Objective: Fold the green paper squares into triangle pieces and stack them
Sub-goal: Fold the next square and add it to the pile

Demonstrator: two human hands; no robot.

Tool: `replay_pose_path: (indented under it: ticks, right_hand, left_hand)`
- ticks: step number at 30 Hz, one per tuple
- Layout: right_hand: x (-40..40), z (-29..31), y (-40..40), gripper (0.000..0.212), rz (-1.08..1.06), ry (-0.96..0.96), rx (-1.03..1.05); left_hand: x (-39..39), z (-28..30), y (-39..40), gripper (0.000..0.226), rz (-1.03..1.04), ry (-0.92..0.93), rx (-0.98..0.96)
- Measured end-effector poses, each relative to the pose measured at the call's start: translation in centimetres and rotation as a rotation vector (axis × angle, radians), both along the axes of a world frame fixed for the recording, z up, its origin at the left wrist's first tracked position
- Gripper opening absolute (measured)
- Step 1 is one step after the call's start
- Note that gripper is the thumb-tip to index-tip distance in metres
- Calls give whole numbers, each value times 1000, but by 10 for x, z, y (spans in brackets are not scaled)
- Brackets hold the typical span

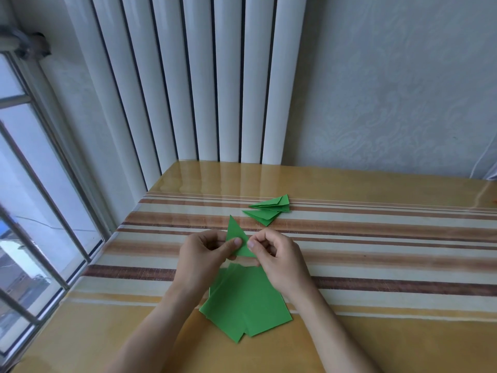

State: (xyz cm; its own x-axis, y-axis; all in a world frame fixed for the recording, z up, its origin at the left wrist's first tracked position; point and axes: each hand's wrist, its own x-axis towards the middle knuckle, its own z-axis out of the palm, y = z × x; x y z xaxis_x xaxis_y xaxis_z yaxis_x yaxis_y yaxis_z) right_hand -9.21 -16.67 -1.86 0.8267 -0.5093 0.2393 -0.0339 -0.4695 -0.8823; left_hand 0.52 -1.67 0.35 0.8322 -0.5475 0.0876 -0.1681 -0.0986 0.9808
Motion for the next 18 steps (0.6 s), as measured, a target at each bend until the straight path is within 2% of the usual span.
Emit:
replay_pose_path:
  ticks: [5,9,13,18]
  right_hand:
    - [-1,3,0,15,4,29,10]
    - [-1,4,-2,13,-54,14,35]
    - [-1,4,-3,11,-71,2,98]
    - [-4,6,0,23,-35,80,64]
  left_hand:
    - [-1,1,-1,23,29,11,-12]
    - [-2,-1,-1,27,-17,37,58]
    - [-3,-3,-2,22,-4,25,73]
    - [1,-1,-1,23,66,52,51]
